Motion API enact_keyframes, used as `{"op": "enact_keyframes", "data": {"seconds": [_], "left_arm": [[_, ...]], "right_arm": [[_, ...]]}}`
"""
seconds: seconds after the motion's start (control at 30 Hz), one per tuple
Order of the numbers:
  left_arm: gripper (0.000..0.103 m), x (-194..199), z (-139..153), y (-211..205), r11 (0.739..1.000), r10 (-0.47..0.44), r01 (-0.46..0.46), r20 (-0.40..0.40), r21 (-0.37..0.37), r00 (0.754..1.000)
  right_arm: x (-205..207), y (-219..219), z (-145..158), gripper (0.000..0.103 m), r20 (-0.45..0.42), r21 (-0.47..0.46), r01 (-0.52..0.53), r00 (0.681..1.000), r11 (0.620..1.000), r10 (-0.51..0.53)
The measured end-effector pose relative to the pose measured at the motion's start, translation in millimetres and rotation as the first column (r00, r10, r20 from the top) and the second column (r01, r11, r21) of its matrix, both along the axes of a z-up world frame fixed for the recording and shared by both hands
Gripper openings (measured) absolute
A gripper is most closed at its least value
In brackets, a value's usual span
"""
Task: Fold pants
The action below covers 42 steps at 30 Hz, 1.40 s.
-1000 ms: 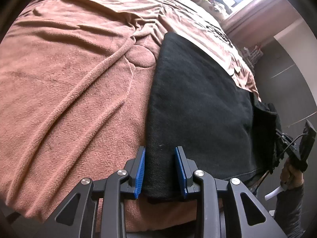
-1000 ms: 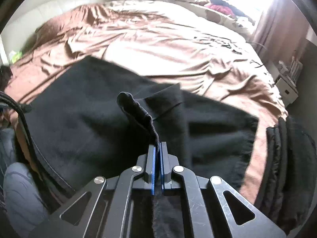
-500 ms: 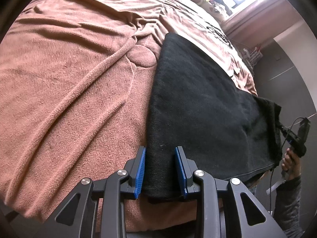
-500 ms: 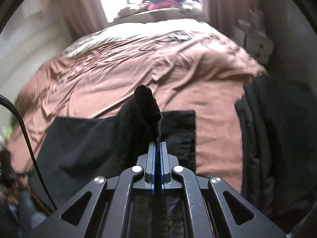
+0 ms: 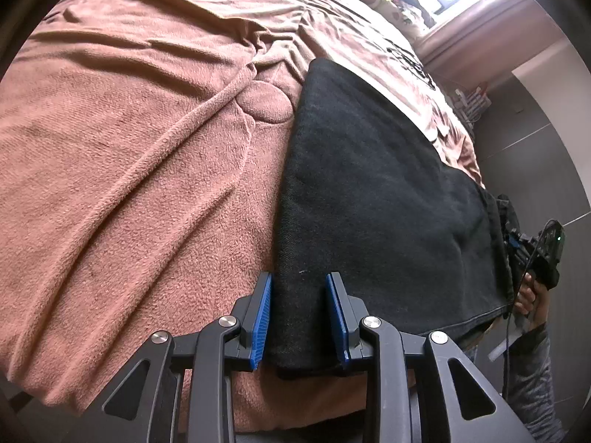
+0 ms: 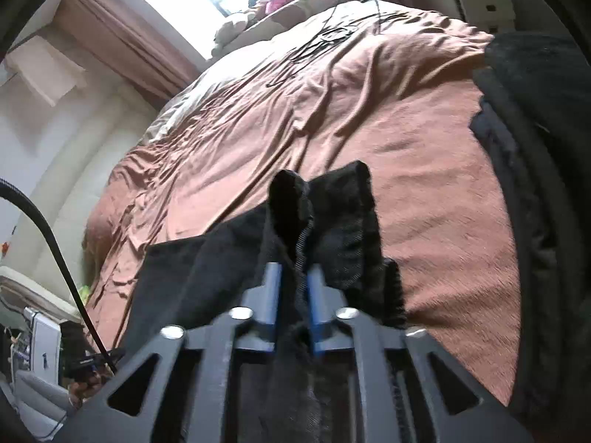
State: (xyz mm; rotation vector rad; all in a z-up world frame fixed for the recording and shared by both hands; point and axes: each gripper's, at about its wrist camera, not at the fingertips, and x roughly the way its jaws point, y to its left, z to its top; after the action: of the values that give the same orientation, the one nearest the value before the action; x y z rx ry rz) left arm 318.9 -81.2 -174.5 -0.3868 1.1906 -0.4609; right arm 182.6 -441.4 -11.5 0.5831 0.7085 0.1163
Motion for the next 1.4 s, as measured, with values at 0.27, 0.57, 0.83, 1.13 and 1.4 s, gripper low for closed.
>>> {"op": "enact_keyframes", "data": {"seconds": [0.27, 0.57, 0.83, 1.13, 1.4], "left_arm": [[0.032, -0.4, -0.1, -0.8, 1.000, 0.002, -0.002, 0.001, 0.006, 1.000], [0.032, 0.5, 1.1, -4.5, 1.000, -0.009, 0.009, 0.009, 0.030, 1.000], [0.032, -0.8, 2.1, -9.5, 0.998, -0.032, 0.032, 0.014, 0.046, 0.999], [0.032, 1.7, 1.1, -9.7, 0.998, -0.037, 0.036, 0.005, 0.044, 0.999], [0.032, 0.6, 0.7, -7.7, 0.999, -0.035, 0.035, 0.006, 0.035, 0.999]], "right_arm": [[24.8, -1.8, -9.7, 0.043, -0.019, -0.072, 0.009, 1.000, 0.997, -0.011], [42.2, 9.4, 11.2, 0.003, -0.054, -0.270, 0.061, 0.995, 0.961, -0.078], [34.4, 9.1, 10.6, 0.002, -0.044, -0.264, 0.120, 0.990, 0.957, -0.136], [27.8, 9.9, 10.7, 0.037, -0.137, -0.298, 0.125, 0.976, 0.946, -0.172], [-43.7, 14.1, 24.2, 0.050, -0.090, -0.241, 0.156, 0.979, 0.958, -0.182]]}}
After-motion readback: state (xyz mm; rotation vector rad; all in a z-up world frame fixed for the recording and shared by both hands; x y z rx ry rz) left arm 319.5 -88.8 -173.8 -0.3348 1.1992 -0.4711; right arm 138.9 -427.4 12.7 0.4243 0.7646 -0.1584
